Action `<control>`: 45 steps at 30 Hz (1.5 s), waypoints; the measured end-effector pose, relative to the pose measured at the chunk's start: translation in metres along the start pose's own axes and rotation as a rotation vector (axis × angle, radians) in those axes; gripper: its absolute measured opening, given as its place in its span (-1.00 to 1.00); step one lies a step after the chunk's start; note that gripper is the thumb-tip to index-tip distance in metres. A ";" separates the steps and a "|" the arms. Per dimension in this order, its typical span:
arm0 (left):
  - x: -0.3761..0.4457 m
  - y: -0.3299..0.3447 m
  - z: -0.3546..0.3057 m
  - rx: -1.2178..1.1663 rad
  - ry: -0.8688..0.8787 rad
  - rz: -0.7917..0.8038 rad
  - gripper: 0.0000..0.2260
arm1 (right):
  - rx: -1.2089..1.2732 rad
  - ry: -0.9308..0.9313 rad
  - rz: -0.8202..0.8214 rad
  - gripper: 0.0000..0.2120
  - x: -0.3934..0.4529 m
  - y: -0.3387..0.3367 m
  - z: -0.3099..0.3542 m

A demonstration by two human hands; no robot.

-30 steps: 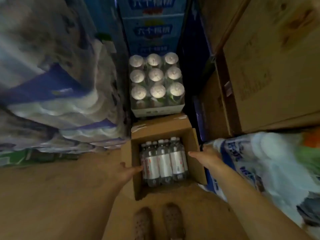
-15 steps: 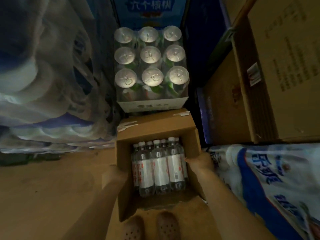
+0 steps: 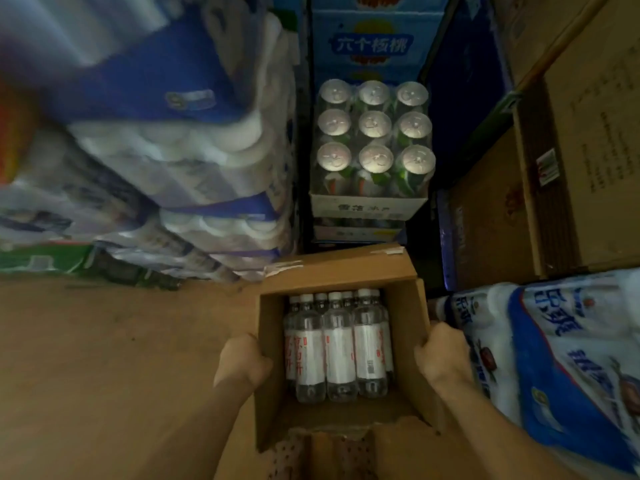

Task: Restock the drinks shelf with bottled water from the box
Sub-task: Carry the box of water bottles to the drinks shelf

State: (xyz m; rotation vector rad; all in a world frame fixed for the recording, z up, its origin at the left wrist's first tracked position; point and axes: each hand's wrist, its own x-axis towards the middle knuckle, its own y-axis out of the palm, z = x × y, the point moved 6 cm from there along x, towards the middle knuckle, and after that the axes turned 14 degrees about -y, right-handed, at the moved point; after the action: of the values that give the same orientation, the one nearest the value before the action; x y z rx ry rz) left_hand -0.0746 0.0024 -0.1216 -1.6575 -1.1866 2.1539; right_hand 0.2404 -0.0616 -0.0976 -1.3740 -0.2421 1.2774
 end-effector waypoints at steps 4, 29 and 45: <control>-0.030 -0.021 0.055 0.013 -0.046 0.006 -0.79 | -0.019 -0.070 0.040 -0.73 -0.045 -0.007 0.030; -0.244 -0.248 0.498 -0.614 -0.451 -0.107 -0.91 | -0.461 -1.059 0.300 -0.91 -0.320 -0.073 0.530; -0.210 -0.401 0.784 -1.083 -0.835 -0.187 -0.92 | -0.472 -1.395 0.522 -0.95 -0.474 0.059 0.918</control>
State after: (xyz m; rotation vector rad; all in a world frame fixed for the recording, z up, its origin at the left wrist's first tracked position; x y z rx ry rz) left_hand -0.8112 -0.2257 0.3521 -0.6305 -2.9551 2.2279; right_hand -0.6736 0.0879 0.3639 -0.6598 -1.2427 2.5916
